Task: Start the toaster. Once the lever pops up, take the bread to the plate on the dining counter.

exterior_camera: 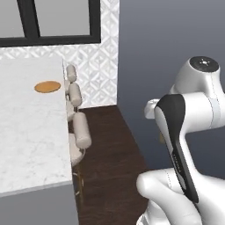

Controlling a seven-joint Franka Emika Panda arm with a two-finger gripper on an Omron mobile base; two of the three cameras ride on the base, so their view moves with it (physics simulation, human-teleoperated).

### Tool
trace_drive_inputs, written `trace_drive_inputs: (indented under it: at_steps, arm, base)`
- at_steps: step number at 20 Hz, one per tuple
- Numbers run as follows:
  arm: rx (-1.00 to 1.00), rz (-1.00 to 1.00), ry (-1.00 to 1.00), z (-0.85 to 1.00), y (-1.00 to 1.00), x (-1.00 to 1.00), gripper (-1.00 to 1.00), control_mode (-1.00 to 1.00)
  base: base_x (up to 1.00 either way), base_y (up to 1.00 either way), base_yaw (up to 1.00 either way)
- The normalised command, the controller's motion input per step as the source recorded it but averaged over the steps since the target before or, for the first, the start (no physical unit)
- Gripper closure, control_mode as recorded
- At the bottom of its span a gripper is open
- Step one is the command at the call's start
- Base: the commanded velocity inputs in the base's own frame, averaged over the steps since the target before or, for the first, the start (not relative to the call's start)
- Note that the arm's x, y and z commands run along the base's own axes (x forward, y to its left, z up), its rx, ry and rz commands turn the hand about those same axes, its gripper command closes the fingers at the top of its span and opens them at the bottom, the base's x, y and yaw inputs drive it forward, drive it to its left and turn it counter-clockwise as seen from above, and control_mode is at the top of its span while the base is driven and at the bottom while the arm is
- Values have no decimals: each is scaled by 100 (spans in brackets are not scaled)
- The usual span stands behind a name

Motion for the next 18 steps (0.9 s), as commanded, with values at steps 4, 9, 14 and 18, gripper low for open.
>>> trace_drive_inputs:
  at_steps: [4, 9, 14, 18]
  arm:
    - [0, 0, 0, 0, 0, 0, 100, 100]
    - [0, 0, 0, 0, 0, 0, 100, 100]
    - [0, 0, 0, 0, 0, 0, 100, 100]
    - [0, 0, 0, 0, 0, 0, 100, 100]
  base:
    - [100, -97, 8]
    - [100, -74, 7]
    - [100, -31, 21]
    - [100, -8, 44]
